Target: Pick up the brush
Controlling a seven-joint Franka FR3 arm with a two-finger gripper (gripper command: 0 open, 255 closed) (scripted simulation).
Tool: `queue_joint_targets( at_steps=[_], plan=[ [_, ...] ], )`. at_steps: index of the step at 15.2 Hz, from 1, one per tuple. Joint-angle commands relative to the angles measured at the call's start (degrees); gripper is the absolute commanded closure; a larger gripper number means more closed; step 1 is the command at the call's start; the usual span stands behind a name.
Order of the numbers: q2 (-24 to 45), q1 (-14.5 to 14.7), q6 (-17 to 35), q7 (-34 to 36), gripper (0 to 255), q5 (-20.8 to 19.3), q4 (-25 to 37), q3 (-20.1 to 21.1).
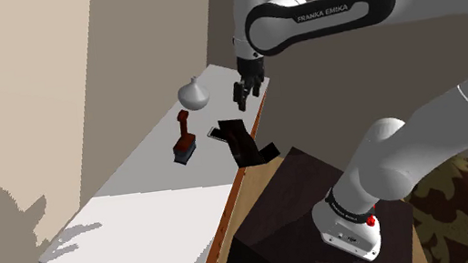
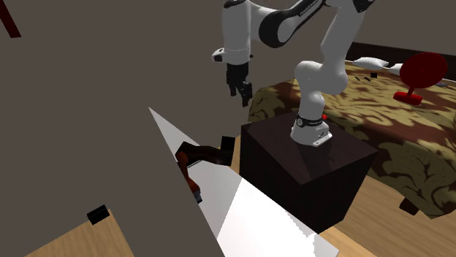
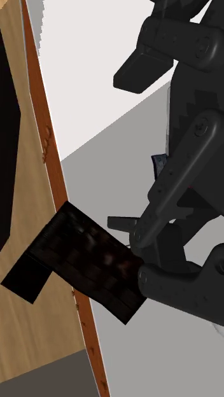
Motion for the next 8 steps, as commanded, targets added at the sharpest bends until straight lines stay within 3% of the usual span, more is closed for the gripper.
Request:
queue_joint_targets(
  at_steps=[1,8],
  plan=[
    [4.6,0.1,2.9,-0.2,0,0.4,2.4,-0.2],
    [19.4,0.5,11.1,-0.9,0,2.1,11.1,-0.4]
  ],
)
